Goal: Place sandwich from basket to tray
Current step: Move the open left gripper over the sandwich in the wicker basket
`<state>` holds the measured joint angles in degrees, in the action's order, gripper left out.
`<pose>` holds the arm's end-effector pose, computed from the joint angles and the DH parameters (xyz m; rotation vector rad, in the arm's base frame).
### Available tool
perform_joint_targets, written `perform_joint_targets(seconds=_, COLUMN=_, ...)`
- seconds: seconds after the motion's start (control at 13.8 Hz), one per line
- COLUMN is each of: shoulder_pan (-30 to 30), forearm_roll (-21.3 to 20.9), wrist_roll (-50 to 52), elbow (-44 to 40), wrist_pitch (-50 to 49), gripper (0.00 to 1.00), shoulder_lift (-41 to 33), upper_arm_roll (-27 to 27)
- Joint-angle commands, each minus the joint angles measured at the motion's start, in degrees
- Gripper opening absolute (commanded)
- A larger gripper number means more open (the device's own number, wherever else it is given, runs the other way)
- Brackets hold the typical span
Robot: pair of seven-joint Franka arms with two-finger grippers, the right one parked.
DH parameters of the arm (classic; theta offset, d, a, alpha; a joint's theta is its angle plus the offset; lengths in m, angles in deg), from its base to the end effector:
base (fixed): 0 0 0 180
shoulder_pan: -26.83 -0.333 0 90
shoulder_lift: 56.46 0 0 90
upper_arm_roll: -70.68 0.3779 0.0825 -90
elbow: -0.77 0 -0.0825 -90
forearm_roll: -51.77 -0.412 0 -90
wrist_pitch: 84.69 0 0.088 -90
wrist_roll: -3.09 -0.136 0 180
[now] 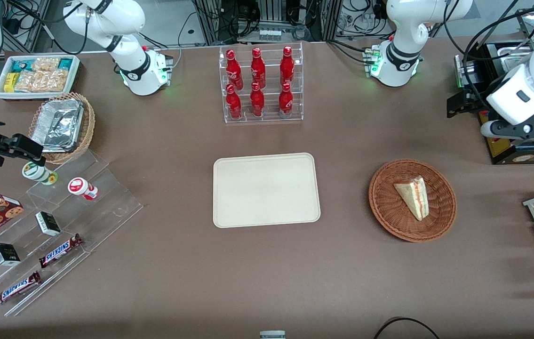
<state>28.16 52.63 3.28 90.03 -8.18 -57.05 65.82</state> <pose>0.5425 -0.0614 0.6523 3.1172 -0.1663 -0.3333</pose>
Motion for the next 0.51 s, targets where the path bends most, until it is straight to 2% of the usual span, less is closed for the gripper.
perform_joint_targets(seconds=0.0, shoulder_pan=0.5, forearm_roll=-1.3, wrist_roll=-0.6, elbow=-0.2, wrist_pitch=-0.5, gripper=1.00, shoulder_lift=-0.6, upper_arm_roll=0.5)
perform_joint_targets(seconds=0.14, shoulder_pan=0.4, forearm_roll=-1.2, wrist_roll=-0.7, elbow=0.6, wrist_pitch=-0.2, gripper=1.00, shoulder_lift=-0.5, upper_arm_roll=0.6)
perform_joint_targets(seconds=0.43, shoulder_pan=0.5, forearm_roll=-0.9, wrist_roll=-0.6, elbow=7.6, wrist_pitch=5.6, gripper=1.00, shoulder_lift=-0.4, upper_arm_roll=0.6)
